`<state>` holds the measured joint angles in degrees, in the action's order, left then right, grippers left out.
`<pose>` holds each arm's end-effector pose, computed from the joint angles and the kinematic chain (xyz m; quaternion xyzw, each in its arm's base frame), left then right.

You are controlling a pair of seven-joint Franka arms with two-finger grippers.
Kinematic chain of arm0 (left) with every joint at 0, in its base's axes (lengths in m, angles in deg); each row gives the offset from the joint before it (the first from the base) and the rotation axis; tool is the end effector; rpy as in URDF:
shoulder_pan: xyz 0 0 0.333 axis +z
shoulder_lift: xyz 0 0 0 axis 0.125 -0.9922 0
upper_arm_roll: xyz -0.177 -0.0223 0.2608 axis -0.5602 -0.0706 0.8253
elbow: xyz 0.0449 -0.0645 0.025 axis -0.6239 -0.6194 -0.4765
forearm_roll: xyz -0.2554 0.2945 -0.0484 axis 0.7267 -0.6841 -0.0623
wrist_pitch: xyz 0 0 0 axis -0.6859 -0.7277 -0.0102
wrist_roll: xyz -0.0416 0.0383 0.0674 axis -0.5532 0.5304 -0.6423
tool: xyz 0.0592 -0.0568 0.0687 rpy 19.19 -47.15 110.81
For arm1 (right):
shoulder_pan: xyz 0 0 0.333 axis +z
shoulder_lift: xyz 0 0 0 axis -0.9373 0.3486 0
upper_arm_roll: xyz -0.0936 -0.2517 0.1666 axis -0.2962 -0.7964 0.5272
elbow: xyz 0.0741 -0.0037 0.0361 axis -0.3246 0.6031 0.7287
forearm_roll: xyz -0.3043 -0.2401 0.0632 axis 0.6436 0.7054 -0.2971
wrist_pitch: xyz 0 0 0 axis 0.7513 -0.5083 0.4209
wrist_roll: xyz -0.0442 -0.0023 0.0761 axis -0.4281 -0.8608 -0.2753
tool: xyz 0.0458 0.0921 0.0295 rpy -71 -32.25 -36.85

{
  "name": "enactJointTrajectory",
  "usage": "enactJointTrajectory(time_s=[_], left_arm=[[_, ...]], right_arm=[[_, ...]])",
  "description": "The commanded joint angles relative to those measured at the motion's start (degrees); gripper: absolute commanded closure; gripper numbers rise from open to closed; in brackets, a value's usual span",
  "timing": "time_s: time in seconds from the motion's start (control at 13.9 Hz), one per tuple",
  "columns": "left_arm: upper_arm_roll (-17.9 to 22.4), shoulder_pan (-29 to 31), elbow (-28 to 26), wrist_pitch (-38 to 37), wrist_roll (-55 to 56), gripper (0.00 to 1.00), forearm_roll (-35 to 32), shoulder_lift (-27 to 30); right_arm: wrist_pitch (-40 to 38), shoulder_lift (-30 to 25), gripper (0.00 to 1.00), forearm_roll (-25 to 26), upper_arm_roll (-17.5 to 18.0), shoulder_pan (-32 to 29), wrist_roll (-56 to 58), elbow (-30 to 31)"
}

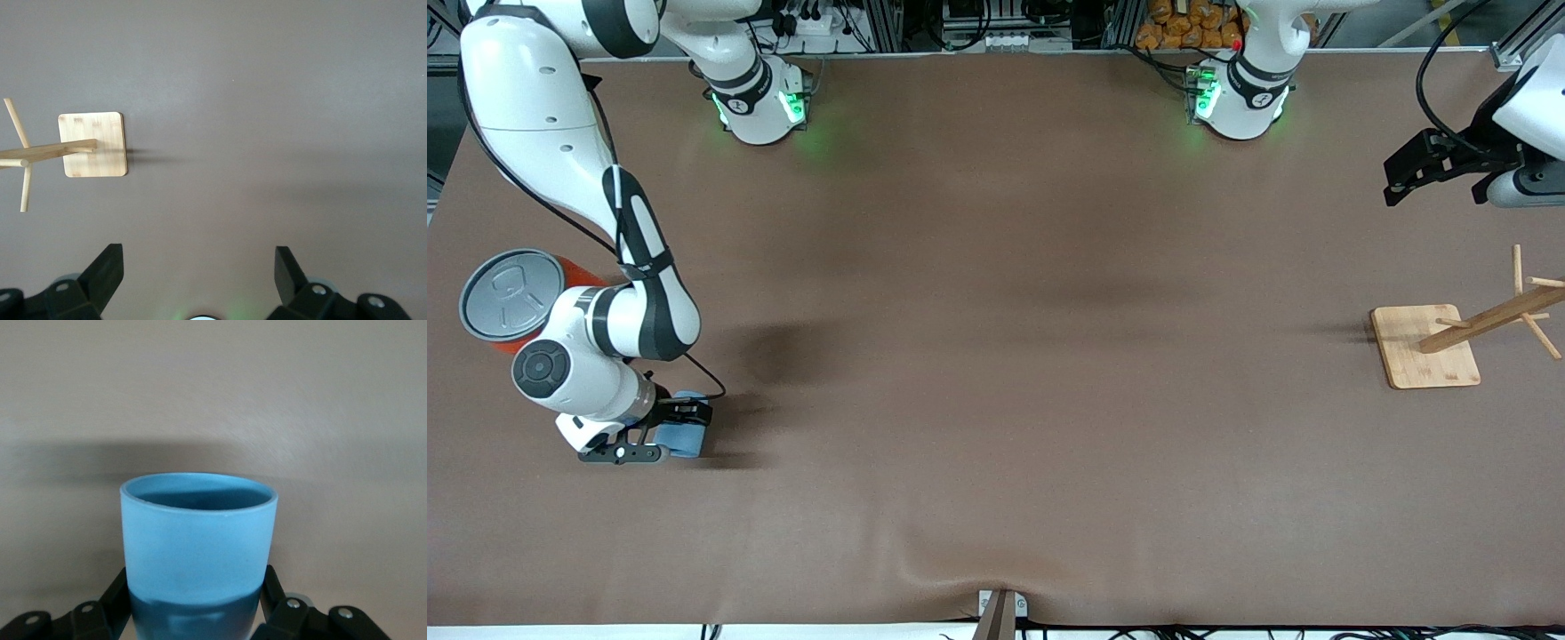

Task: Flip cup
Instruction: 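Close the right gripper around the blue cup and lift it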

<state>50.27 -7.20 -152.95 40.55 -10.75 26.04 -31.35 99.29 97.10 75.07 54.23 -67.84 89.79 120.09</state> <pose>0.5232 -0.0653 0.6670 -0.9998 0.0011 -0.0018 0.0197 0.6856 -0.0298 0.2144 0.9987 0.0437 0.0139 0.0224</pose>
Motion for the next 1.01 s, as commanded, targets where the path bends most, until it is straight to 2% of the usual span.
enactJointTrajectory(time_s=[0.0, 0.14, 0.36, 0.58, 0.79, 0.94], left_arm=[[-0.46, -0.07, 0.15, -0.94, 0.59, 0.00, -1.19, 0.84], [-0.55, -0.07, 0.24, -1.03, 0.59, 0.00, -1.19, 0.84], [-0.55, -0.07, 0.15, -0.94, 0.50, 0.00, -1.28, 0.84], [-0.64, -0.07, 0.77, -0.94, 0.50, 0.00, -1.28, 0.84], [-0.46, 0.02, 0.95, -1.03, 0.42, 0.00, -1.28, 0.84], [-0.20, 0.02, 1.03, -0.94, 0.15, 0.00, -1.28, 0.84]], right_arm=[[-1.69, -4.28, 0.87, -0.23, 0.32, 0.70, 11.49, 0.52], [-3.44, -6.04, 0.87, -0.23, 2.78, 1.22, 20.02, 0.43], [-11.51, -8.50, 0.87, -0.14, 9.80, 1.40, 33.29, -0.27], [-13.03, -8.33, 0.87, -0.14, 15.87, 1.92, 44.20, -0.18], [-11.81, -8.16, 0.87, 0.47, 16.68, 9.37, 52.21, -0.27], [-8.39, -7.37, 0.87, 1.35, 16.68, 14.91, 53.02, -0.01]])
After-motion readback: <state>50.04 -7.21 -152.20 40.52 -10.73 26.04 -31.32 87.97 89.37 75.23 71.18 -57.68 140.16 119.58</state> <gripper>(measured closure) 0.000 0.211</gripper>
